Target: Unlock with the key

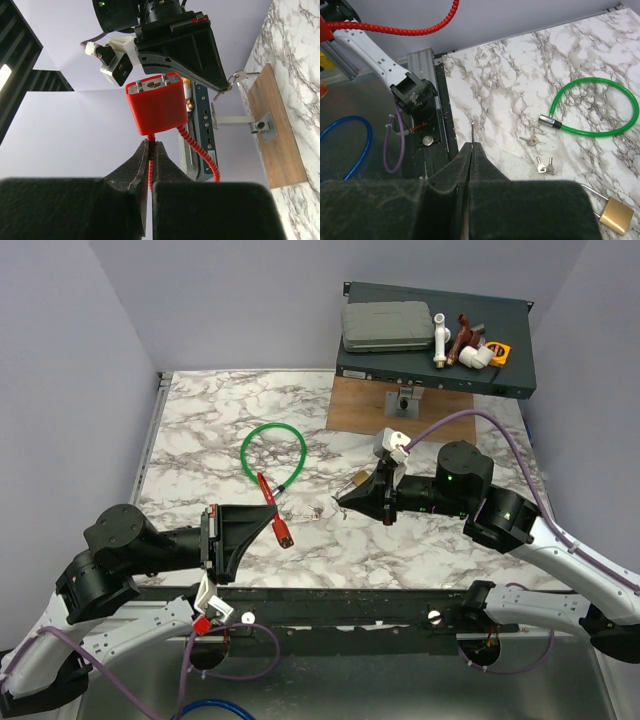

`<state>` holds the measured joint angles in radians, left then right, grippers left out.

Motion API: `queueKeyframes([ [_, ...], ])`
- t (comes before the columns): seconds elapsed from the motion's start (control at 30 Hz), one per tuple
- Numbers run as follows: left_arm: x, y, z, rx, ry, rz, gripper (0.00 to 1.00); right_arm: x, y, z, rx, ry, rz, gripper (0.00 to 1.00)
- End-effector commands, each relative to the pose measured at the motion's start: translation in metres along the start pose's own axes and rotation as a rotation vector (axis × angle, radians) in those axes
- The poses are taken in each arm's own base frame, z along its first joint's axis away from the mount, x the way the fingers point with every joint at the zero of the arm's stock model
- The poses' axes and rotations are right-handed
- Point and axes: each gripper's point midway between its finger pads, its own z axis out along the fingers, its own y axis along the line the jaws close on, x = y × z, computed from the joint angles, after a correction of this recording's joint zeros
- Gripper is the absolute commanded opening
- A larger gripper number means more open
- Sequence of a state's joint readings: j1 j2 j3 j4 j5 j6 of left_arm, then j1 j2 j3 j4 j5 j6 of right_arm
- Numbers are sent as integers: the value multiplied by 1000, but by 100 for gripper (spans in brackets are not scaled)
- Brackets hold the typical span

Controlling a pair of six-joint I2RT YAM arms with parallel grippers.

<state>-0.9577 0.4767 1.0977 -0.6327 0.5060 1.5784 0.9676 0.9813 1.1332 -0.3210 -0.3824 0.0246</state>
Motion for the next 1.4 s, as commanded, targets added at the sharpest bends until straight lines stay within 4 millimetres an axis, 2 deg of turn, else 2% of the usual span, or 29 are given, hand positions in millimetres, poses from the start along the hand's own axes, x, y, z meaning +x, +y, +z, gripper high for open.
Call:
queueKeyframes([
  [0.0,-7,10,0,-23,-36,9,0,-11,-1,-1,4,-36,-56,1],
  [0.13,0,-3,-1,20,3,-110,0,-14,0,-3,-1,-34,-74,1],
  [0.27,9,-19,0,86,65,-363,0,-17,1,-5,-8,-33,-90,1],
  [0.4,7,-52,3,219,117,-643,0,-18,-1,-4,-4,-13,-123,1],
  [0.47,-3,-74,0,320,113,-743,0,-14,-4,-4,-2,6,-168,1],
  [0.63,-41,-121,-8,571,77,-1062,0,1,-29,1,75,81,-315,1],
  [0.77,-60,-147,-11,750,66,-1262,0,26,-38,3,56,145,-474,1],
  [0.9,-72,-156,-12,883,45,-1521,0,56,-49,-3,41,254,-630,1],
  [1.0,-70,-151,-10,927,13,-1749,0,69,-57,-10,54,306,-704,1],
  [1.07,-62,-153,-3,927,39,-1879,0,73,-58,-13,54,311,-743,1],
  [1.37,-54,-169,16,996,-26,-2048,0,81,-27,-18,-84,264,-908,1],
])
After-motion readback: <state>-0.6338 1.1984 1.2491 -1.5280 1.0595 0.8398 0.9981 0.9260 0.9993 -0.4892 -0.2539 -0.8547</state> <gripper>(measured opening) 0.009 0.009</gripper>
